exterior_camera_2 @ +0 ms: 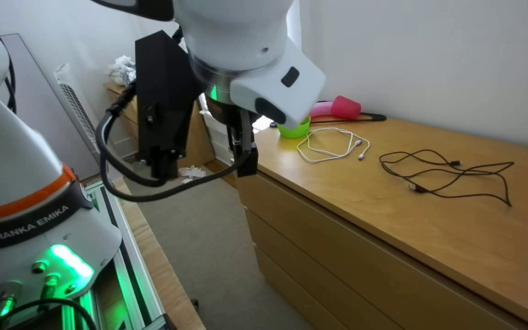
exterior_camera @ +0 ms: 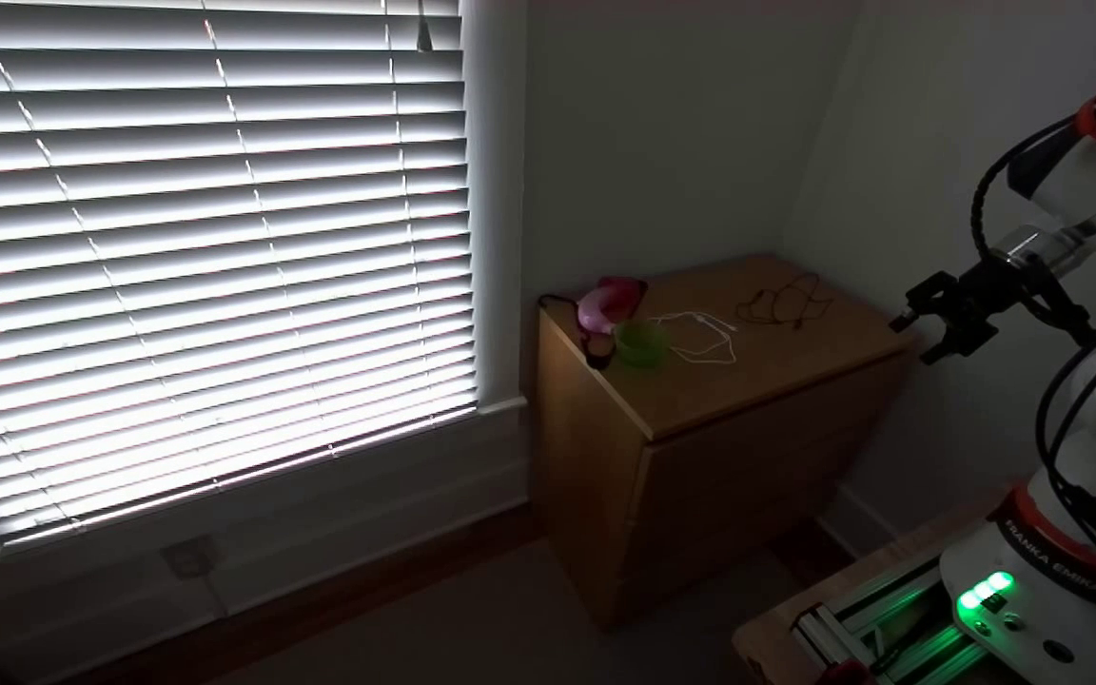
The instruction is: Open the top drawer
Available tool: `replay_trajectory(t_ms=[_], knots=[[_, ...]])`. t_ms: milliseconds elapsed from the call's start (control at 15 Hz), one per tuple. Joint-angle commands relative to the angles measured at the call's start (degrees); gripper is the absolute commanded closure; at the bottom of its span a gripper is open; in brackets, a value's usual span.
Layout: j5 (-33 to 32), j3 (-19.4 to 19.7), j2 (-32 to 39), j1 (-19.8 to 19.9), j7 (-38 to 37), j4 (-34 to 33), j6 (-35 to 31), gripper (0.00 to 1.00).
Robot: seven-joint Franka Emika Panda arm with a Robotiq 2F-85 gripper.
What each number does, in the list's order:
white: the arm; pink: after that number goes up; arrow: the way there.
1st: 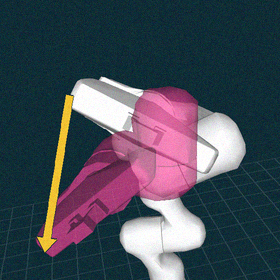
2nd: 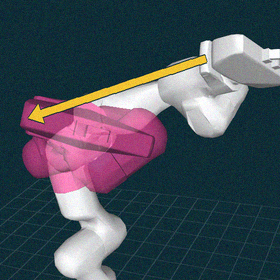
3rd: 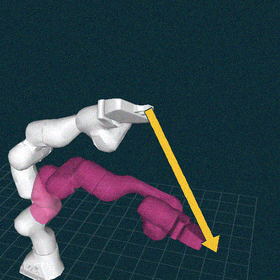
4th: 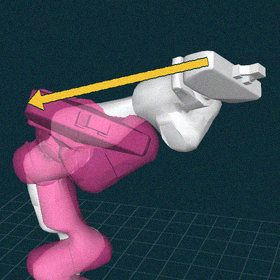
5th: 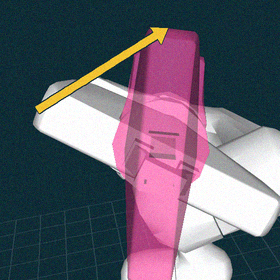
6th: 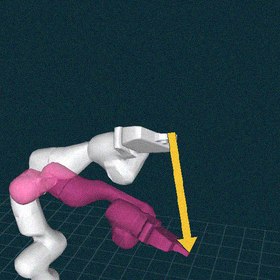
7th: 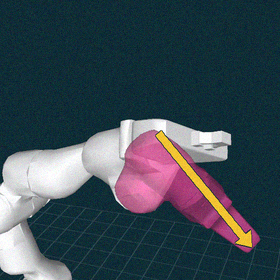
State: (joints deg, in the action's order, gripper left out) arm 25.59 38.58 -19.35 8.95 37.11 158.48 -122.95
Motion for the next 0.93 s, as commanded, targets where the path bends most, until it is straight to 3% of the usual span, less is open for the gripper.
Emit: replay_trajectory(t_ms=[0,267,467,867], knots=[[0.7,-1.9,0.4,1.8,0.5,-0.1,0.4,0.0],[10.0,0.7,7.1,-0.3,8.5,-0.1,-0.8,0.0],[20.2,0.7,15.2,0.4,17.4,-1.2,-0.6,0.0],[38.6,-6.2,34.8,8.1,34.4,-8.6,2.0,0.0]])
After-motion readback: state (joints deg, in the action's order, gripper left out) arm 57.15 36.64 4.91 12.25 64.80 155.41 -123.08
